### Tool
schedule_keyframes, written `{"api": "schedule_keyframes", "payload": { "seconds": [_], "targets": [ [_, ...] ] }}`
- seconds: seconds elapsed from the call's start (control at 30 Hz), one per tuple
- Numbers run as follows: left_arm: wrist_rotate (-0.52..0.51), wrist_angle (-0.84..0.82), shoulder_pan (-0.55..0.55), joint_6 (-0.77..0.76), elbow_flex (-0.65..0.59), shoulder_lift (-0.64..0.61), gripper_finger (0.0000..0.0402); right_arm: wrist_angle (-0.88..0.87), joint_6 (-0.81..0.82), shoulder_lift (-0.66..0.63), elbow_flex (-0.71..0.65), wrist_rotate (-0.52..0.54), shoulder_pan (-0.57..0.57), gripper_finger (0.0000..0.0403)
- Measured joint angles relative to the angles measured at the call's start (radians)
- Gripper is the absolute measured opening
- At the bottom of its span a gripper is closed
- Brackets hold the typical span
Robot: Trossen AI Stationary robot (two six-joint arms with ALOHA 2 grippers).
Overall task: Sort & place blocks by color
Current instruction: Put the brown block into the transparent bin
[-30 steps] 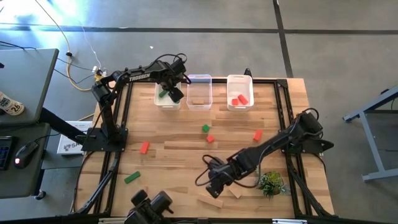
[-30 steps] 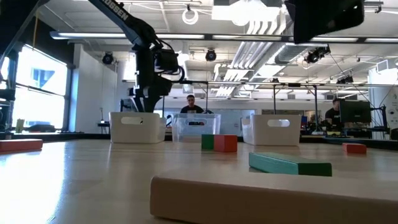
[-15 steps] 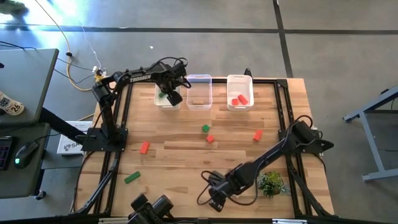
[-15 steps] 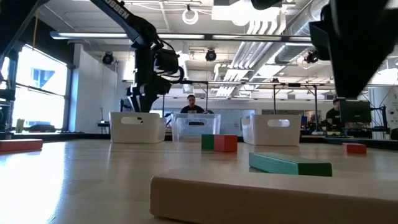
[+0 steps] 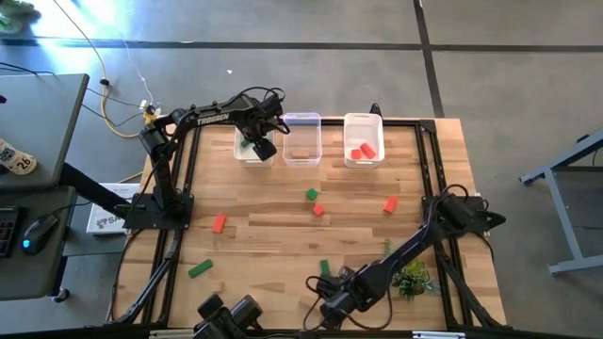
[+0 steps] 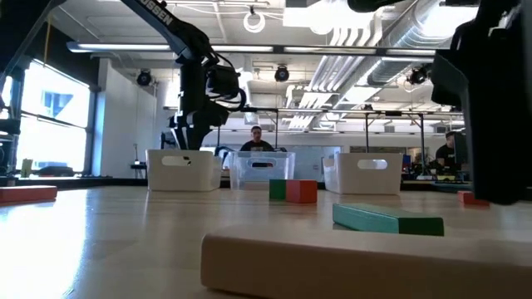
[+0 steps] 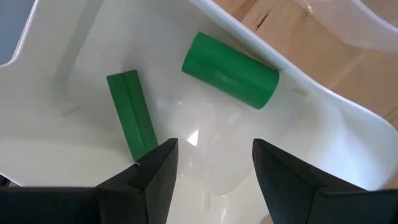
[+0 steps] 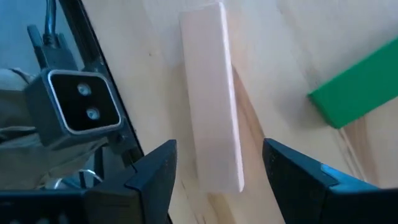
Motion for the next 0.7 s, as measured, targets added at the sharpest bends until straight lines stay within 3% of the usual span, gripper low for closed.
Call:
{"api": "schedule_keyframes", "payload": {
  "seconds": [0.33,0.7],
  "targets": [
    [-0.002,0.001,0.000,0.001,0.000,0.000,0.0193,0.021,-0.048,0.009,0.000,0.129,0.039,0.0224],
    [-0.003,0.001,0.003,0.001,0.000,0.000,0.0192,0.060,-0.067,0.074,0.000,0.093,0.044,0.0224]
  ]
}}
